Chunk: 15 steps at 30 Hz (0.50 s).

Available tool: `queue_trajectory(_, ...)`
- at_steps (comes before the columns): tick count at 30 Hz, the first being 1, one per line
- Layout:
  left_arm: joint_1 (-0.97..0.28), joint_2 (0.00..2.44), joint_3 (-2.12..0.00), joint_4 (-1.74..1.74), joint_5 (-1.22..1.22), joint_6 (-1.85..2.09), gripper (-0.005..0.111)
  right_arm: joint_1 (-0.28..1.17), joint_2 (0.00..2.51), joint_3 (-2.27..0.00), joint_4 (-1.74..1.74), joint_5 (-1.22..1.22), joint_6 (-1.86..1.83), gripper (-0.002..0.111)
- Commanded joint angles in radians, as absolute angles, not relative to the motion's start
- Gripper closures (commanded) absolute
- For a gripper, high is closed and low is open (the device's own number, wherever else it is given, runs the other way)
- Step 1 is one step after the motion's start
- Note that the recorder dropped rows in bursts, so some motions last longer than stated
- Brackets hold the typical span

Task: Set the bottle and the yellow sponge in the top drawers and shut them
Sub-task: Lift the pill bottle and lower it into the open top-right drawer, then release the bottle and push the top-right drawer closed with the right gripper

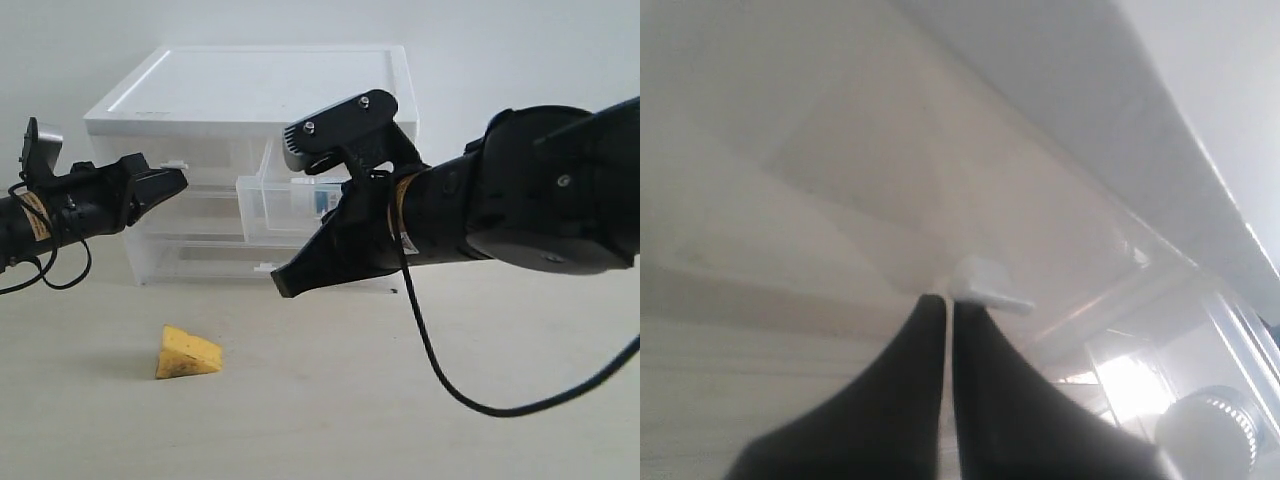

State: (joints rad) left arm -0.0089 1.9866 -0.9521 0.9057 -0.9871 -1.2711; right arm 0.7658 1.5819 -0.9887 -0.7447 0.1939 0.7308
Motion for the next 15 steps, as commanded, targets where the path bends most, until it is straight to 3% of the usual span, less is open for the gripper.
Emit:
queue_trajectory(1,-0.009,1.987,-0.961,0.861,-0.995,-1.264,0.103,0.696,1.638,-1.02,-0.76,0.16,0.751,0.108)
queue_trajectory(15,-0.009,1.987,-0.961,0.857,-0.995,-1.264,0.103,0.637,1.702,-1.167,-0.811,0.101,0.749,0.108)
